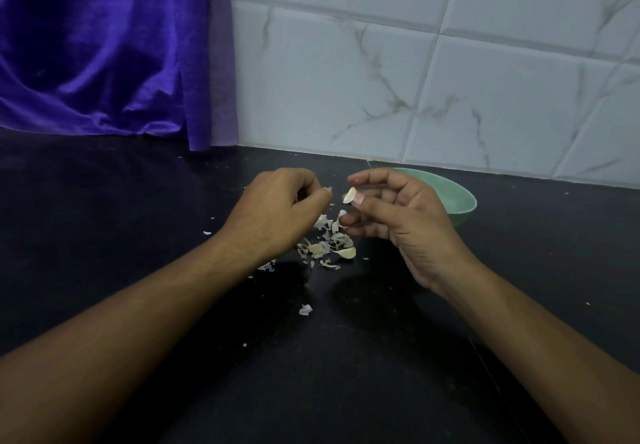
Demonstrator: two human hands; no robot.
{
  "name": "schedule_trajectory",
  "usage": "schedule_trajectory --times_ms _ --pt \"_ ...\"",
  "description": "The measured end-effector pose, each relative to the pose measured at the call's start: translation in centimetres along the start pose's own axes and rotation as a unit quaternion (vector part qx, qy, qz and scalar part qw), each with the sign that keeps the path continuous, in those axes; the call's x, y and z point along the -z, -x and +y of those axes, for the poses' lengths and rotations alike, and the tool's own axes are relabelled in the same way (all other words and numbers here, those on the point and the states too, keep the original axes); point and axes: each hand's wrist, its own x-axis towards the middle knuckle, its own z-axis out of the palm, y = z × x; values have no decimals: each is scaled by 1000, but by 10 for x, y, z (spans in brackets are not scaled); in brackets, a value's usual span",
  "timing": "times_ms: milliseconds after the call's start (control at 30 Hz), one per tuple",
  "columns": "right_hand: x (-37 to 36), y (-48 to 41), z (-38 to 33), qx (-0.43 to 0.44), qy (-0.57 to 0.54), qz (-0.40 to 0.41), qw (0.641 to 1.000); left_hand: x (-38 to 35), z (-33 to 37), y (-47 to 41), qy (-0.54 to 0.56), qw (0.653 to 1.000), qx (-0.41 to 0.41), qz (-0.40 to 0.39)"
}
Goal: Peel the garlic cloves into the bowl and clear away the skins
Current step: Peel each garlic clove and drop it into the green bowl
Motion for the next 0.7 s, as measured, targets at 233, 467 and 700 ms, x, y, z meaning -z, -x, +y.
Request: schedule_trajectory --times_ms 233,467,700 --pt "1 0 3 -7 39 12 999 0 4 2 48 998 -44 -15" --pt "1 0 0 -35 20 8 999 2 4 2 10 995 -96 -5" --pt "1 0 -2 -49 6 14 999 3 2 1 -16 995 -101 2"
